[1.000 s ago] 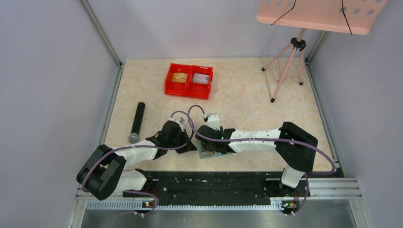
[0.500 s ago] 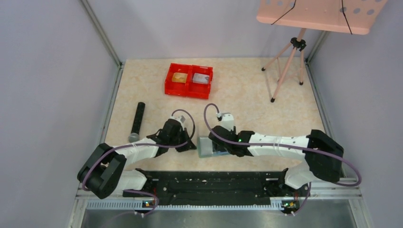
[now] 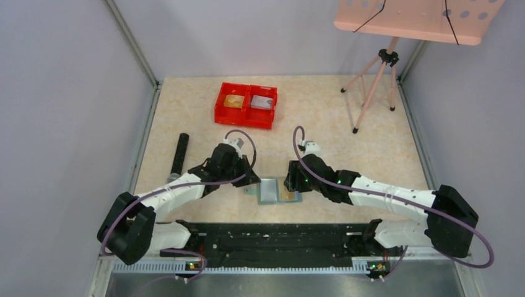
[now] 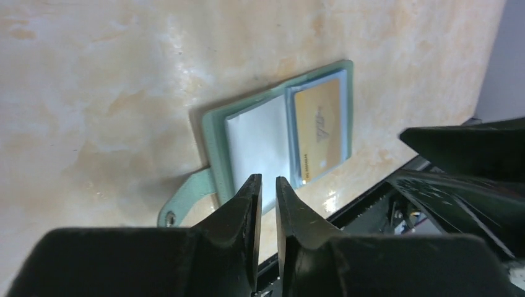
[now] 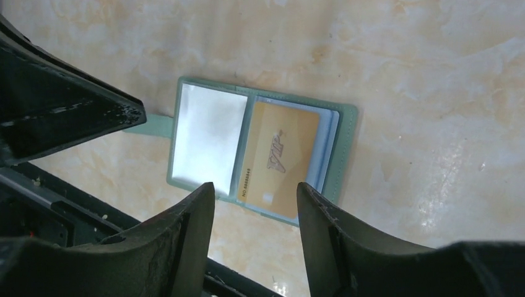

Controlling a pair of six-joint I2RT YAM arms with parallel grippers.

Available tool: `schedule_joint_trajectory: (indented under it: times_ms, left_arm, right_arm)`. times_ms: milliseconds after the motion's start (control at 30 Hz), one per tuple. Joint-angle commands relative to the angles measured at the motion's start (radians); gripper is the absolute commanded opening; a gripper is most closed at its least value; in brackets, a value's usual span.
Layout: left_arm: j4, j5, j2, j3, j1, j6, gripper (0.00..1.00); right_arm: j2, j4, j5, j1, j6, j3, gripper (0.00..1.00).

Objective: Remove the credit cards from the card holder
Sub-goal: Remove the credit card from the card holder.

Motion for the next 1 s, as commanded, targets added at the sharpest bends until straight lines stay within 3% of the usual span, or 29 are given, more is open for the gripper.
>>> schedule_joint_trajectory:
  times_ms: [0,167,367,967]
  left_arm:
    - [0.078,0.083,-0.024,0.014,-0.011,-0.029,0.21]
    - [0.201,0.118,0.011,-0.003,-0.052,-0.059,0.26]
    - [0.304,0.127,0.096,0.000,-0.091,-0.094,0.29]
    - [0.422,0.109,0.245,-0.013,-0.153,-0.117,0.31]
  right_arm:
    - [0.025,0.171,-0.198,-0.064,-0.052,-0.048,0.50]
    - [0.042,0.244,-0.315,-0.141,-0.071,-0.089,0.45]
    - [0.048,0.295,-0.347,-0.188,-0.072,-0.121,0.44]
    - [0.117,0.435,-0.421,-0.235,-0.007,-0.227,0.42]
